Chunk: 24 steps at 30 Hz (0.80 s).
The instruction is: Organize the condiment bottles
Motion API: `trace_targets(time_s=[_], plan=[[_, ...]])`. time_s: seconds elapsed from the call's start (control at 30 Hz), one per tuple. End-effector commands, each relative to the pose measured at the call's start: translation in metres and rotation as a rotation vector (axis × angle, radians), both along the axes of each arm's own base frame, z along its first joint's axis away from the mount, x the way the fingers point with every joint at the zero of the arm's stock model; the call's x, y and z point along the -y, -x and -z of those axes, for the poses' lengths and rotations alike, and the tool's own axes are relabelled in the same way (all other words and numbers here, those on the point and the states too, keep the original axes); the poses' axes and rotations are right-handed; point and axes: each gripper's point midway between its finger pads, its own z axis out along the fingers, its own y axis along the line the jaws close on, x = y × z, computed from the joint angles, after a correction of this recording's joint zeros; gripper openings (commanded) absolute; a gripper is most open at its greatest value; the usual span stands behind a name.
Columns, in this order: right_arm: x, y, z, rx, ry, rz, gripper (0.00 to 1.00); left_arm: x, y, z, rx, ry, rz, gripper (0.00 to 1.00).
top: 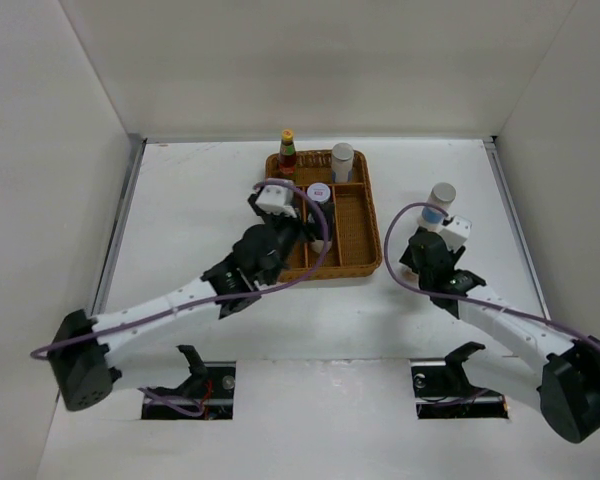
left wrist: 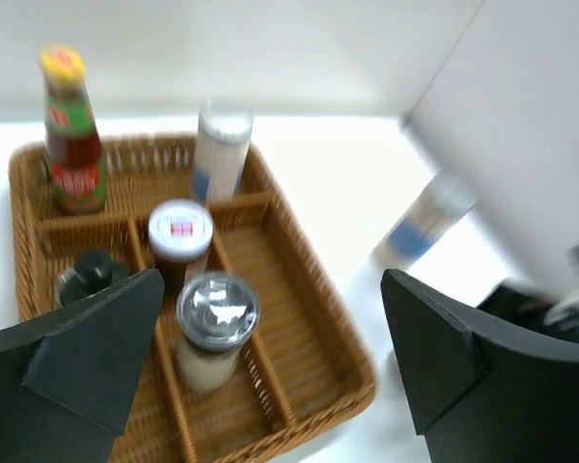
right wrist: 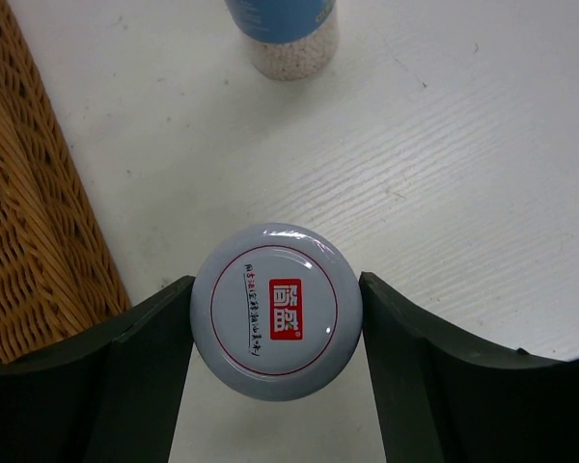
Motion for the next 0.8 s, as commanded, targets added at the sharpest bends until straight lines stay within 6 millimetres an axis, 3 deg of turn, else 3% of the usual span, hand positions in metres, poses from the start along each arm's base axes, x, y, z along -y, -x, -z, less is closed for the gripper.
trace_targets(time_s=[0.0, 0.07, 0.13, 0.23, 0.37, 0.53, 0.67, 0.77], plan=[[-0.002, -0.01, -0.037, 0.092, -0.027, 0.013, 0.38, -0.028, 0.012, -0.024, 0.066, 0.101, -0.031, 1.0], [0.006, -0.013, -0.07, 0.159, -0.007, 0.043, 0.36, -0.054, 0.015, -0.025, 0.089, 0.149, -0.098, 1.0], [0.0, -0.019, -0.106, 0.233, -0.01, 0.022, 0.36, -0.083, 0.016, -0.019, 0.105, 0.199, -0.191, 1.0], [-0.029, -0.037, -0.15, 0.324, -0.029, -0.069, 0.36, -0.122, 0.017, -0.002, 0.111, 0.236, -0.31, 1.0], [-0.076, -0.074, -0.177, 0.385, -0.057, -0.204, 0.36, -0.156, 0.016, 0.028, 0.077, 0.201, -0.418, 1.0], [-0.137, -0.127, -0.182, 0.415, -0.115, -0.341, 0.37, -0.175, 0.014, 0.072, -0.017, 0.138, -0.486, 1.0], [-0.168, -0.163, -0.165, 0.384, -0.116, -0.39, 0.37, -0.194, 0.011, 0.087, -0.036, 0.154, -0.526, 1.0], [-0.18, -0.182, -0.145, 0.353, -0.1, -0.397, 0.37, -0.201, 0.008, 0.095, -0.054, 0.161, -0.536, 1.0]])
